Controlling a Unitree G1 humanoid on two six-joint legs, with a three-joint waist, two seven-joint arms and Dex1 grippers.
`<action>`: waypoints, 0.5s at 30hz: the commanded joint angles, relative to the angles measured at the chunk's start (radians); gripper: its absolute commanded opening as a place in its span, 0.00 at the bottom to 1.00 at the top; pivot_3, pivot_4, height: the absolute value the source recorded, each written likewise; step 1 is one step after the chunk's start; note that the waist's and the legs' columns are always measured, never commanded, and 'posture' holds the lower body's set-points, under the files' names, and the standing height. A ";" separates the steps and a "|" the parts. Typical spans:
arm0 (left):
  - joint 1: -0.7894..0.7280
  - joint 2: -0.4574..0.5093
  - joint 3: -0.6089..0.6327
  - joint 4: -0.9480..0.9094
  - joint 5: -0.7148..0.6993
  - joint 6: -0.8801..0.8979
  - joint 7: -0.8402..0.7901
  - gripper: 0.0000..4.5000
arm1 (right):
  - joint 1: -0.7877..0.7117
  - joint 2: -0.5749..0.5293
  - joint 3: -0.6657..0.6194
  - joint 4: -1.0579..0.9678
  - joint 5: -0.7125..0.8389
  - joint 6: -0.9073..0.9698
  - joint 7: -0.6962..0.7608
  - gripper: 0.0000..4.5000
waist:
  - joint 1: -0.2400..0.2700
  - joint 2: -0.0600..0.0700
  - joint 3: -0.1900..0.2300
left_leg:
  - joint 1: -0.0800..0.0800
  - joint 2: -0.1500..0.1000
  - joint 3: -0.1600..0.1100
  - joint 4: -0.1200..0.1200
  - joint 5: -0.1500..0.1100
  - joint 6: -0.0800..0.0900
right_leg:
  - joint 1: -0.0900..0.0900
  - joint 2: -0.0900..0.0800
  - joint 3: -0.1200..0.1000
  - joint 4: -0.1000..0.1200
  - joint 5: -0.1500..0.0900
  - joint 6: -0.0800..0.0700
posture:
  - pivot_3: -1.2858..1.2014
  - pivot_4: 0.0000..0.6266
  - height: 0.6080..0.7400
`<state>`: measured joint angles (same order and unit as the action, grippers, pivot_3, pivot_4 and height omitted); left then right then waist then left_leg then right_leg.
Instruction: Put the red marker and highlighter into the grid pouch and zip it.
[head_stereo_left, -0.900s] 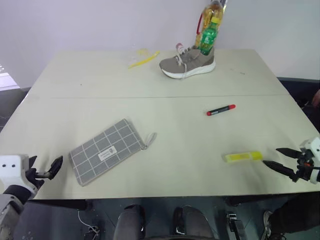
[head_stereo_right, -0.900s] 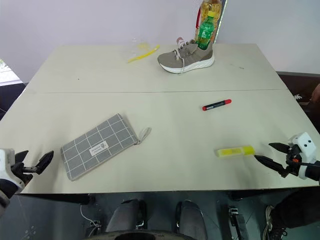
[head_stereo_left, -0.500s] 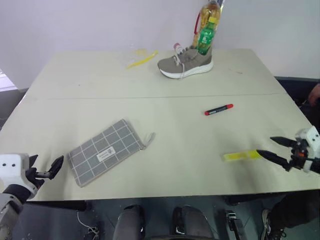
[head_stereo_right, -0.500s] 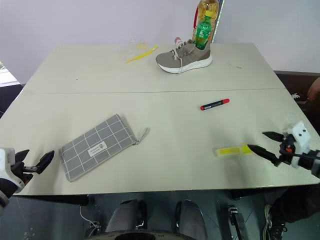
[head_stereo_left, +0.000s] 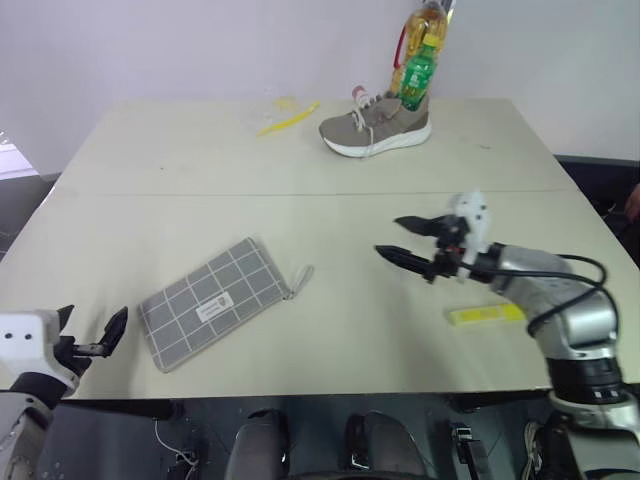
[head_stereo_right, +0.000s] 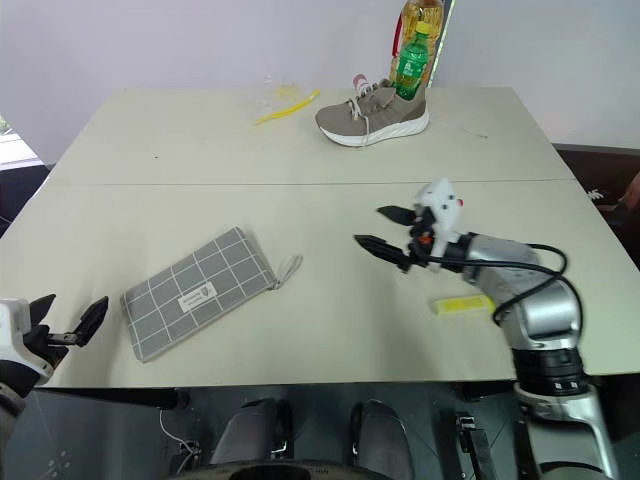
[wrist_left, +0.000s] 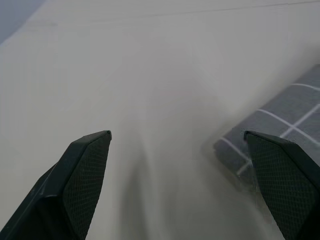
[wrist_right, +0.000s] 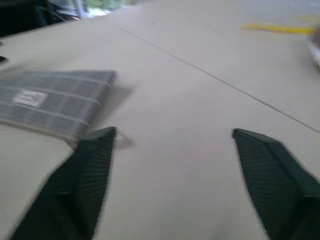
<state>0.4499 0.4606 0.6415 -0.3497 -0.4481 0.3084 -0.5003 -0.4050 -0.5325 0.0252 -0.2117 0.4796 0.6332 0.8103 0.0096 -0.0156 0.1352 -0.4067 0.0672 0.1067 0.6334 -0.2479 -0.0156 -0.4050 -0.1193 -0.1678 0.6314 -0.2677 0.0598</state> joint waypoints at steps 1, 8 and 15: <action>0.063 0.028 -0.004 -0.028 0.075 -0.098 -0.046 1.00 | -0.086 0.124 0.153 -0.018 -0.056 0.022 -0.071 0.37 | -0.008 0.000 0.000 | 0.000 0.000 0.001 0.000 0.000 0.000 | 0.000 0.000 0.000 0.001 0.000 0.000 | 0.52 0.24 0.71; 0.149 0.056 0.003 -0.027 0.148 -0.207 -0.105 1.00 | -0.174 0.319 0.360 0.094 -0.213 0.017 -0.183 0.01 | -0.017 -0.001 0.000 | -0.001 0.000 0.000 0.000 0.000 0.000 | -0.002 0.000 0.000 0.002 0.001 -0.001 | 0.52 0.24 0.71; 0.208 0.093 0.014 0.026 0.207 -0.317 -0.157 1.00 | -0.253 0.445 0.476 0.298 -0.328 0.058 -0.230 0.01 | -0.023 -0.001 0.000 | -0.001 0.001 0.000 0.000 0.000 0.000 | -0.003 0.001 -0.001 0.002 0.001 -0.001 | 0.52 0.24 0.71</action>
<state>0.6464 0.5445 0.6298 -0.3197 -0.2560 0.0258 -0.6465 -0.6381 -0.0960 0.5086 0.0719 0.1680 0.6877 0.5961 -0.0136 -0.0164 0.1348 -0.4076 0.0681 0.1067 0.6336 -0.2479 -0.0157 -0.4082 -0.1187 -0.1684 0.6338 -0.2671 0.0585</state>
